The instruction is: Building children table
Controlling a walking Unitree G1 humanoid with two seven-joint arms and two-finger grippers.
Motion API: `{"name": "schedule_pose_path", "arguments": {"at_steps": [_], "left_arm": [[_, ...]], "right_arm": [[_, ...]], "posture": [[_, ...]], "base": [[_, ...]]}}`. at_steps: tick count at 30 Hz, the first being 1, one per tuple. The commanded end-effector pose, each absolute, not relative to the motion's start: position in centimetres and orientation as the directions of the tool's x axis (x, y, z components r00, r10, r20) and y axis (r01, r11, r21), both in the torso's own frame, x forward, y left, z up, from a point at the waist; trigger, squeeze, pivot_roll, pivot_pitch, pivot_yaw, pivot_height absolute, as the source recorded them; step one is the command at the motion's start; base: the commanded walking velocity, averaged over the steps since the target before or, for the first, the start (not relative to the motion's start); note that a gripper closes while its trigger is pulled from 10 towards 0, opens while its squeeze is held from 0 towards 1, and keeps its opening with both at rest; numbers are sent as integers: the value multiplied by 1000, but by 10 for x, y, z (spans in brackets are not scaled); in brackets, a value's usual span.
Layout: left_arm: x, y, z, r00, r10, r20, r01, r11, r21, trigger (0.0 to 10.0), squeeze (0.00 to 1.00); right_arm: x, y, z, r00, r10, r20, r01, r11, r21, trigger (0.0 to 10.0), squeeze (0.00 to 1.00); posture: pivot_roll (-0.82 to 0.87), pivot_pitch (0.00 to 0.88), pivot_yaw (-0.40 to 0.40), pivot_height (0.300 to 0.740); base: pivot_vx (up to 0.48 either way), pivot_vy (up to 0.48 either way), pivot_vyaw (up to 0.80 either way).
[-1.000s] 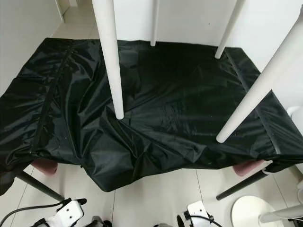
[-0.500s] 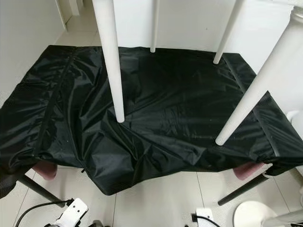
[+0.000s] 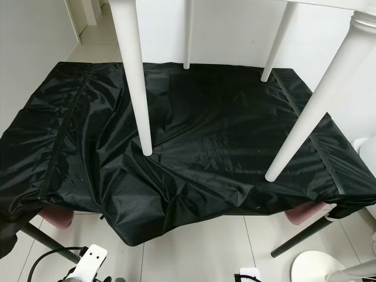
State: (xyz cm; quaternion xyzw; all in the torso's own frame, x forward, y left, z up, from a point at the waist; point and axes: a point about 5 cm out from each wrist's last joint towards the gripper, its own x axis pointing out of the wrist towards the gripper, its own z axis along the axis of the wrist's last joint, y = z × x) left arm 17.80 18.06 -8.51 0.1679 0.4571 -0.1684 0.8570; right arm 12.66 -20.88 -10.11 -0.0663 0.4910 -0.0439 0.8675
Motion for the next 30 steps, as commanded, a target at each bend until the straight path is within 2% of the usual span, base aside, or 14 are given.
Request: {"name": "schedule_pose_path", "arguments": {"at_steps": [1, 4, 6, 8, 15, 17, 19, 24, 30], "left_arm": [[176, 180, -87, 525, -75, -848, 451, 869, 202, 10000, 0], [176, 181, -87, 521, -62, -851, 475, 850, 228, 10000, 0], [180, 179, -86, 524, -77, -848, 465, 860, 209, 10000, 0], [182, 177, -85, 525, -90, -846, 473, 858, 202, 10000, 0], [185, 168, -84, 515, -141, -846, 549, 812, 199, 10000, 0], [185, 167, -84, 516, -140, -845, 549, 811, 201, 10000, 0], [181, 160, -86, 489, -166, -856, 605, 772, 196, 10000, 0], [166, 147, -93, 454, -192, -870, 655, 734, 180, 10000, 0], [156, 142, -97, 444, -195, -875, 678, 712, 185, 10000, 0]], "right_arm": [[119, -181, -108, 480, -73, -874, -30, 995, -100, 10000, 0], [122, -174, -108, 489, -66, -870, -55, 993, -106, 10000, 0], [125, -163, -107, 505, -19, -863, -140, 985, -103, 10000, 0], [126, -160, -107, 510, -2, -860, -160, 982, -97, 10000, 0], [121, -167, -109, 479, -65, -876, -43, 994, -97, 10000, 0], [121, -167, -109, 476, -66, -877, -37, 995, -95, 10000, 0], [120, -167, -109, 478, -64, -876, -54, 993, -102, 10000, 0], [118, -168, -109, 476, -83, -876, -29, 994, -110, 10000, 0], [120, -163, -109, 482, -72, -873, -100, 986, -136, 10000, 0]], "posture": [[-37, 22, 41, 740], [-37, 7, 45, 740], [-39, 0, 68, 740], [-32, 0, 91, 740], [-46, 0, 121, 740], [-46, 0, 121, 740], [-55, 0, 131, 740], [-57, 0, 116, 740], [-48, 0, 69, 740]], "base": [[0, 0, 0], [0, 0, 0], [0, 0, 0], [0, 0, 0], [0, 0, 0], [0, 0, 0], [0, 0, 0], [0, 0, 0], [0, 0, 0]]}}
